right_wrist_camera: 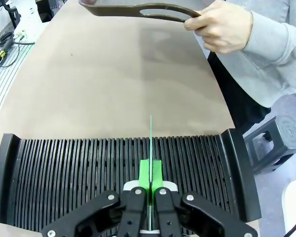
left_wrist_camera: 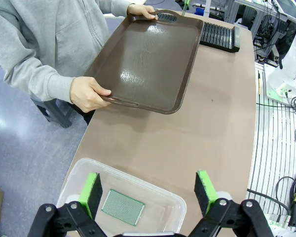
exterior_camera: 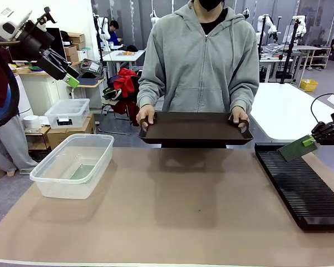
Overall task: Sort PCBs into racks and boxes based on the side picked up.
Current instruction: If the short side of the Blank PCB is picked up, insert it into the PCB Rack ; if the long side is picked up, place it in the Organizing box.
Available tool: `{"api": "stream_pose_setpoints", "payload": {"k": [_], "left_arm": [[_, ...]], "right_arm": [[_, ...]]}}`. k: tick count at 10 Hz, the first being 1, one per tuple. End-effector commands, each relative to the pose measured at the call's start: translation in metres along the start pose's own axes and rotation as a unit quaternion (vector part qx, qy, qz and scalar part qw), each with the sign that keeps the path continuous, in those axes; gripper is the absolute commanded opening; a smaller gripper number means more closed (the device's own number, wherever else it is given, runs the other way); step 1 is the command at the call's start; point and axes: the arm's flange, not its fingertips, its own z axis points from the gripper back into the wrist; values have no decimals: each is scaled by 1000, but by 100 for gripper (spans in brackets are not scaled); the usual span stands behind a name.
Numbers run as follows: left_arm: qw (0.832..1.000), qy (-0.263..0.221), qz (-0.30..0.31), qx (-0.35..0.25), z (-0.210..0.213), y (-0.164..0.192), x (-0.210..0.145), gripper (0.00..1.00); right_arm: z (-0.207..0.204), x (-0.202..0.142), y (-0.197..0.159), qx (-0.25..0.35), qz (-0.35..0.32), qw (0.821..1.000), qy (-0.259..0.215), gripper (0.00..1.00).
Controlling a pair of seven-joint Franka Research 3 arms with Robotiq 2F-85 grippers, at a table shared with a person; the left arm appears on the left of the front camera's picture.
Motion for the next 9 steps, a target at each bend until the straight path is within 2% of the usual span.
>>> {"api": "stream_pose_setpoints", "payload": {"k": [1, 3, 5, 7, 9], "left_arm": [[1000, 1, 1, 0, -1, 0, 0, 100], [1000, 1, 1, 0, -1, 0, 0, 100], [1000, 1, 1, 0, -1, 0, 0, 100], [1000, 1, 1, 0, -1, 0, 0, 100], [1000, 1, 1, 0, -1, 0, 0, 100]], "right_arm": [[-5, -3, -5, -8, 2, 1000, -4, 2], [-13, -12, -17, -13, 34, 999, -31, 2], [-23, -15, -15, -1, 32, 998, -47, 2], [-37, -20, -17, -16, 34, 997, -65, 2], [-35, -25, -18, -2, 34, 997, -70, 2]]}}
